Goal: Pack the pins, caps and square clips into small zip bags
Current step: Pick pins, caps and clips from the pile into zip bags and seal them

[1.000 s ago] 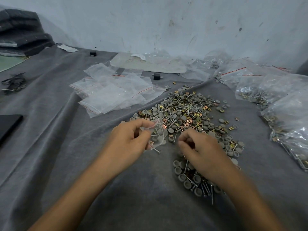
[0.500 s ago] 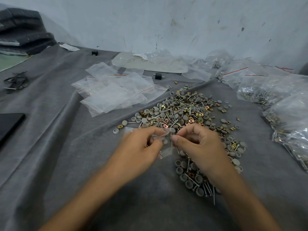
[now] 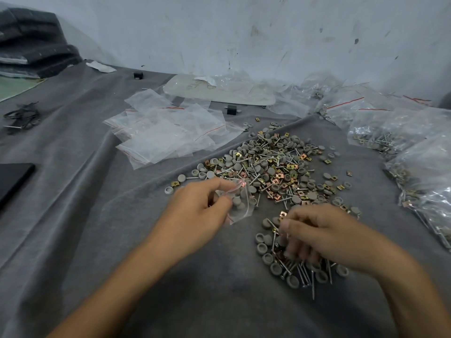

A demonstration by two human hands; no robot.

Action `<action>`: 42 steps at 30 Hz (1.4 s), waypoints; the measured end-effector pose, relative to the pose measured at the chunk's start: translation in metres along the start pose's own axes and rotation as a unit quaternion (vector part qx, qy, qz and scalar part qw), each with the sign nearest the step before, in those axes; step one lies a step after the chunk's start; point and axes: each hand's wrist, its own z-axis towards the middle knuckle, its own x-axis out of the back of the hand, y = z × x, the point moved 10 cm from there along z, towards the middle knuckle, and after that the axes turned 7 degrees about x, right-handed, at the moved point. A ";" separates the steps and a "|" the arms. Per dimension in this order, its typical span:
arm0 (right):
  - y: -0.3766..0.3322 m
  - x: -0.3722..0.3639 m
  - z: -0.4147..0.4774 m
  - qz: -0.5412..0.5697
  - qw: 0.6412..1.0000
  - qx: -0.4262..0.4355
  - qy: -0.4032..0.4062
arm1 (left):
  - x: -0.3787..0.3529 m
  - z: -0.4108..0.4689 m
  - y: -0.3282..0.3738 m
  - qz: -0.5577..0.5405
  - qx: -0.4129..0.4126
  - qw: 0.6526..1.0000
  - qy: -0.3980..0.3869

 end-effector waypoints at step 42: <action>-0.015 0.044 -0.002 0.055 0.970 0.119 0.205 | 0.000 0.001 -0.001 0.013 0.006 1.000 -0.008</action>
